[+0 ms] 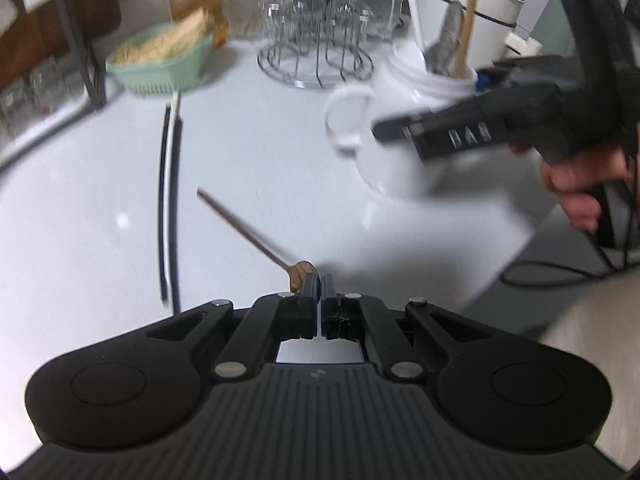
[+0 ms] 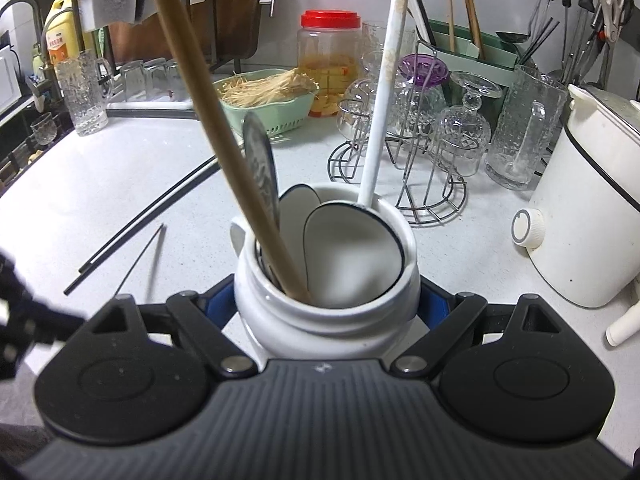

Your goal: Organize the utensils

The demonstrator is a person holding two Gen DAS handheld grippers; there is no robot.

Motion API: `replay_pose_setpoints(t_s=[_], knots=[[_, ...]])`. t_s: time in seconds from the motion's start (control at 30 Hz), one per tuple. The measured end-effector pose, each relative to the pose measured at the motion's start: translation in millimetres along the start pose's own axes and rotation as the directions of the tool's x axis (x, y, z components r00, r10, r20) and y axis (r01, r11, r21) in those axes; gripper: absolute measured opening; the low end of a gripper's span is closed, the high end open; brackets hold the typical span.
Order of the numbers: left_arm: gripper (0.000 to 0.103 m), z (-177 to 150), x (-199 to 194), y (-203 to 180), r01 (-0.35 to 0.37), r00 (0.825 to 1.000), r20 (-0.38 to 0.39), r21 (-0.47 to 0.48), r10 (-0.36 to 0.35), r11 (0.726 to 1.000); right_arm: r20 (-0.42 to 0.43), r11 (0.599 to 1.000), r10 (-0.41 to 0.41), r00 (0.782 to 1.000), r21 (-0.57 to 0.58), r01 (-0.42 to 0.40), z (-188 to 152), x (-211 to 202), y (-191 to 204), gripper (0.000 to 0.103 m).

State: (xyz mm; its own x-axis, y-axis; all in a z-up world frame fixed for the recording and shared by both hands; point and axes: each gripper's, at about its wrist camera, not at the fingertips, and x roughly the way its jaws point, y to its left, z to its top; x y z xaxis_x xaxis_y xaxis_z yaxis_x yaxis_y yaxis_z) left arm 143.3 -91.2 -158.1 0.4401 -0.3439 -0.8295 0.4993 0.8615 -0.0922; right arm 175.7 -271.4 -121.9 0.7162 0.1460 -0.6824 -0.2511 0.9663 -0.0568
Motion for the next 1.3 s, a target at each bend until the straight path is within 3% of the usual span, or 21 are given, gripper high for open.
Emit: replay_pose_setpoints(t_s=[0.27,0.6,0.73,0.87,0.97,1.13,1.3], knots=[[0.001,-42,-11,14,0.1,0.995,-0.017,-0.117,-0.102,0.988,-0.013,1.0,0.011,1.0,-0.013,-0.012,7,7,10,0.092],[0.002,-77,-26,23,0.213,0.975,0.004,-0.272,-0.22,0.938,-0.022,0.997,0.051,0.998,-0.054,-0.052,17,15,21,0.092],[0.003,-84,-33,23,0.215,0.974,-0.003,-0.32,-0.228,0.923,-0.022,0.996,0.058,0.998,-0.06,-0.059,19,16,23,0.092],[0.008,-91,-33,31,0.198,0.974,-0.012,-0.435,-0.226,0.879,-0.016,0.995,0.067,0.998,-0.071,-0.068,18,16,22,0.092],[0.019,-99,-31,44,0.191,0.973,-0.004,-0.556,-0.232,0.809,-0.014,0.994,0.072,0.997,-0.076,-0.073,18,16,22,0.092],[0.021,-106,-24,69,0.223,0.958,0.045,-0.739,-0.283,0.636,-0.01,0.994,0.075,0.997,-0.076,-0.075,17,16,22,0.092],[0.022,-125,-11,86,0.252,0.936,0.117,-0.881,-0.331,0.401,-0.011,0.994,0.074,0.997,-0.077,-0.074,18,16,22,0.092]])
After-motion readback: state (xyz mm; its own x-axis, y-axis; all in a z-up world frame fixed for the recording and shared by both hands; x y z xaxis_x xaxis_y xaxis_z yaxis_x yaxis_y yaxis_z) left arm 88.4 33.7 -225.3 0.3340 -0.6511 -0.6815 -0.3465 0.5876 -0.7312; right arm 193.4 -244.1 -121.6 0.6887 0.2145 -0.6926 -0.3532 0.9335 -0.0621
